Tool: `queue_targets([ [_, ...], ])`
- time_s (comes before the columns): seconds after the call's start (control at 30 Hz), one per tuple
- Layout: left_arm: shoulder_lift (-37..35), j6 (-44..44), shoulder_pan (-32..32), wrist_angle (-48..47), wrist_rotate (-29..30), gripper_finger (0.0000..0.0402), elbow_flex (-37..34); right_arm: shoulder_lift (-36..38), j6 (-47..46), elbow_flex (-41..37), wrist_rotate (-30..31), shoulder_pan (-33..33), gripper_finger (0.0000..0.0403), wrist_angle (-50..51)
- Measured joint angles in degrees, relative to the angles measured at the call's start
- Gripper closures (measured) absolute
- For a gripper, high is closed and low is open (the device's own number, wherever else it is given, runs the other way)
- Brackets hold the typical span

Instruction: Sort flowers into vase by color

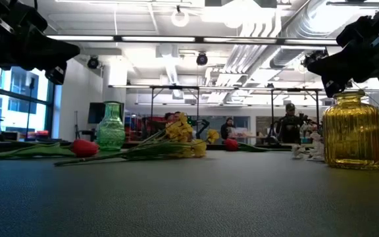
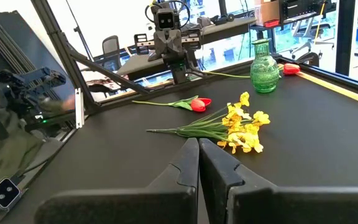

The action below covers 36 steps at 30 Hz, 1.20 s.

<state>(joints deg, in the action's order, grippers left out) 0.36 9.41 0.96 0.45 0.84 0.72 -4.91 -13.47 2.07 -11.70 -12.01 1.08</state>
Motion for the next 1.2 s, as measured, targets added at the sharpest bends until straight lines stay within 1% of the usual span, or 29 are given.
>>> queue_targets([
  [0.2,0.0,0.0,0.0,0.0,0.0,0.0398,0.0,0.0,0.9,0.0,0.0,0.0,0.0402,0.0],
  [0.37,0.0,0.0,0.0,0.0,0.0,0.0398,0.0,0.0,-0.2,0.0,0.0,0.0,0.0402,0.0],
  [0.4,0.0,0.0,0.0,0.0,0.0,0.0398,0.0,0.0,-2.0,0.0,0.0,0.0,0.0402,-0.4],
  [0.47,0.0,0.0,0.0,0.0,0.0,0.0398,0.0,0.0,-8.6,0.0,-0.1,0.2,0.0402,-1.8],
  [0.57,0.0,0.0,0.0,0.0,0.0,0.0398,0.0,0.0,-16.7,-0.2,-2.2,1.7,0.0402,-2.8],
  [0.63,0.0,0.0,0.0,0.0,0.0,0.0398,0.0,0.0,-19.8,-1.5,-2.1,3.8,0.0402,-6.8],
  [0.77,0.0,0.0,0.0,0.0,0.0,0.0398,0.0,-1.0,-21.5,-1.5,4.2,9.3,0.0402,-10.8],
  [0.87,0.0,0.0,0.0,0.0,0.0,0.0398,0.0,-2.2,-19.2,-1.5,9.0,13.0,0.0402,-11.7],
  [1.07,0.0,0.0,0.0,1.1,0.1,0.0398,0.0,-5.3,-16.2,-1.5,14.5,18.3,0.0402,-12.5],
  [1.13,0.0,0.7,0.0,1.8,0.4,0.0398,0.0,-6.8,-16.2,-1.5,16.3,19.8,0.0402,-14.6],
  [1.2,0.0,1.0,0.0,1.5,0.5,0.0398,0.0,-8.3,-17.3,-1.5,18.5,20.9,0.0402,-18.8],
])
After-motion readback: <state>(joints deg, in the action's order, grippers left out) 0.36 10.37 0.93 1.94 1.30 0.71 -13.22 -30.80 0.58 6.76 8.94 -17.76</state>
